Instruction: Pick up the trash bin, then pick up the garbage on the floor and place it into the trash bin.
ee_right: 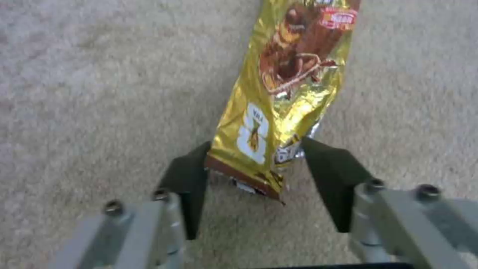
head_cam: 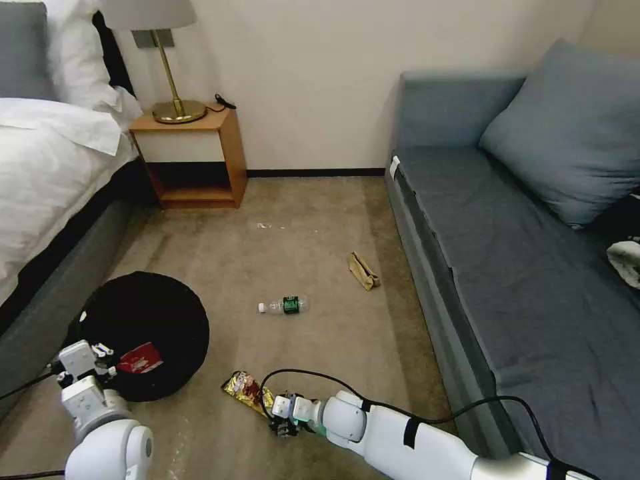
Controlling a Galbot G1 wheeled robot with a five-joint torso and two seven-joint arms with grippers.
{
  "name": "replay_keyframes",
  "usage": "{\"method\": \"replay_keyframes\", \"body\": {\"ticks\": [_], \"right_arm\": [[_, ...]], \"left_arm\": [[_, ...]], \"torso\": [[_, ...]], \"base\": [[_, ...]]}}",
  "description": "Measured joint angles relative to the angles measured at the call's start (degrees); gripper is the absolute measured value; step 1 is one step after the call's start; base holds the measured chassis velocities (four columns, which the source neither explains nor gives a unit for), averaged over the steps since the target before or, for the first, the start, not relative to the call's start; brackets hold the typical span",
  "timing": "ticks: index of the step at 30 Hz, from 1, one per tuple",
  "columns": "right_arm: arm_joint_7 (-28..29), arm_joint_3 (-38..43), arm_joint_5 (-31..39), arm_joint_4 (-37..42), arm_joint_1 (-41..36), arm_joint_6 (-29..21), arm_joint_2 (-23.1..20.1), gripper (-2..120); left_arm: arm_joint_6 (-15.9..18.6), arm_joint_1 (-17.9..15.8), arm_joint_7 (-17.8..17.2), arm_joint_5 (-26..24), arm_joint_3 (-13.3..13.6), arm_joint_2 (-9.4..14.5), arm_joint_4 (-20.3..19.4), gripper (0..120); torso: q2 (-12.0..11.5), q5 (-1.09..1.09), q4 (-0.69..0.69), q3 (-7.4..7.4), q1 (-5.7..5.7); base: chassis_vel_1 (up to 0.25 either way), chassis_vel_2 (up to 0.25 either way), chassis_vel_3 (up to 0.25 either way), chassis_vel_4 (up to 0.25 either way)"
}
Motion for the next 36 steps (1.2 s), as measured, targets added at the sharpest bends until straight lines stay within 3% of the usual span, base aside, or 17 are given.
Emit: {"method": "replay_keyframes", "body": {"ticks": [13, 19, 26, 27, 30, 36], "right_arm": [[5.0, 1.7, 1.9, 0.8, -0.7, 2.3, 0.2, 0], [5.0, 5.1, 2.3, 2.8, -0.4, 5.6, -1.4, 0], [3.0, 11.0, 11.0, 16.3, 2.7, 5.7, -12.5, 0], [3.0, 11.0, 11.0, 16.3, 2.7, 5.7, -12.5, 0], [2.7, 10.0, 16.3, 21.2, 5.3, 8.7, -16.6, 0], [0.8, 5.8, 19.4, 24.7, 8.3, 12.5, -17.1, 0]], "left_arm": [[0.0, 0.2, 0.0, -0.2, 0.2, 0.5, 0.0, 5], [0.1, 0.2, 0.0, -0.3, 0.2, 1.1, 0.0, 5], [0.2, 0.0, 0.1, -1.1, 0.9, 1.8, 0.0, 5], [0.2, 0.0, 0.1, -1.1, 0.9, 1.8, 0.0, 5], [0.3, 0.0, 0.4, -1.5, 1.0, 1.8, 0.0, 5], [0.3, 0.0, 0.9, -1.5, 1.1, 1.7, 0.0, 5]], "torso": [[0.0, 0.00, 0.00, 0.00, 0.00], [0.0, 0.01, 0.00, 0.00, 0.00], [0.0, 0.01, -0.02, 0.00, 0.00], [0.0, 0.01, -0.02, 0.00, 0.00], [0.0, 0.01, -0.02, 0.00, 0.00], [0.0, 0.01, -0.01, 0.00, 0.00]], "base": [[0.000, 0.000, 0.000, 0.000], [0.000, 0.000, 0.000, 0.000], [0.000, 0.000, 0.000, 0.000], [0.000, 0.000, 0.000, 0.000], [0.000, 0.000, 0.000, 0.000], [0.000, 0.000, 0.000, 0.000]]}}
